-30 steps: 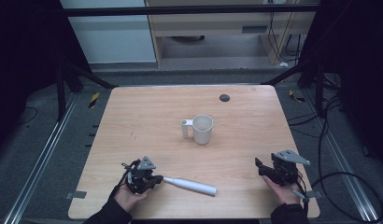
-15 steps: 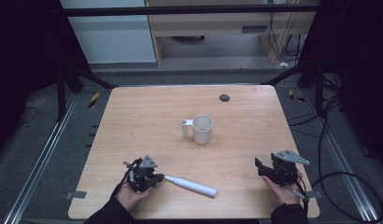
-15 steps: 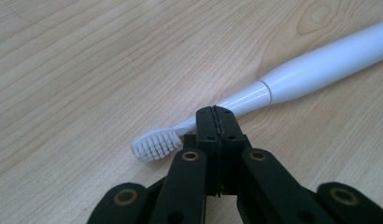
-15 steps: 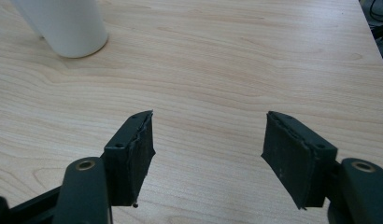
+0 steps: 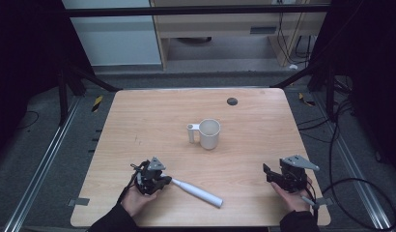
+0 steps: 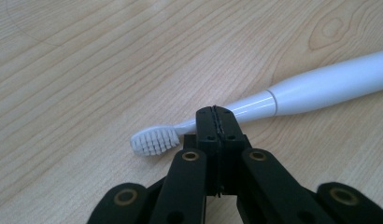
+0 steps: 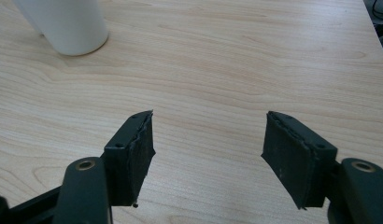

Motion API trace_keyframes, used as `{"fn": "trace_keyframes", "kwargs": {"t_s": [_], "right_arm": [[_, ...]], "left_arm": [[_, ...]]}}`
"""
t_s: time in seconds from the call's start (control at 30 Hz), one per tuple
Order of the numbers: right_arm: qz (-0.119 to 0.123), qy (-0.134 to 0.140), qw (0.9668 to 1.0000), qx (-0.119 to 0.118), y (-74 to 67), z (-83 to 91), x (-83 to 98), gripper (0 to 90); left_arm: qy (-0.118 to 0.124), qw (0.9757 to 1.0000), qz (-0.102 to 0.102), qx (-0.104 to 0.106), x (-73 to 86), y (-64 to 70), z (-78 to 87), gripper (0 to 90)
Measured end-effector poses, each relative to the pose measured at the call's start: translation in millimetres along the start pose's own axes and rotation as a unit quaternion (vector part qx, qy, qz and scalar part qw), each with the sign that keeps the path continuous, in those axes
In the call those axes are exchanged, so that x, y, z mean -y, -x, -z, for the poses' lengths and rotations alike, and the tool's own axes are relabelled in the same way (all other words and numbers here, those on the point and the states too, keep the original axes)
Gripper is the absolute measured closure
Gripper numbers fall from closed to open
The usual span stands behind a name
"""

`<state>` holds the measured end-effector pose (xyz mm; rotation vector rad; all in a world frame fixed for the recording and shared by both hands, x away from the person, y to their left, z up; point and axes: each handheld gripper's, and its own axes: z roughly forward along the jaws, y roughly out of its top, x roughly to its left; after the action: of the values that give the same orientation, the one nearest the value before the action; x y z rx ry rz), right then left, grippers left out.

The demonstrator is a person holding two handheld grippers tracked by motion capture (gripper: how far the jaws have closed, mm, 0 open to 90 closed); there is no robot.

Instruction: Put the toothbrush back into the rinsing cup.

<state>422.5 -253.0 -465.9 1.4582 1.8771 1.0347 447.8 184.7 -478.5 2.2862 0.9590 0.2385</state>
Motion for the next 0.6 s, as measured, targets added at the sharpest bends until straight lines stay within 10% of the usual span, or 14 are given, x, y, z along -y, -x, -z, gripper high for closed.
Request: {"fn": "trace_keyframes", "kwargs": {"t_s": [0.6], "right_arm": [[0.0,-0.001,1.0,0.001,0.2,-1.0,0.2,33.5]], "left_arm": [[0.003,1.0,-0.004,-0.007,-15.2,0.1,-12.6,89.6]]}}
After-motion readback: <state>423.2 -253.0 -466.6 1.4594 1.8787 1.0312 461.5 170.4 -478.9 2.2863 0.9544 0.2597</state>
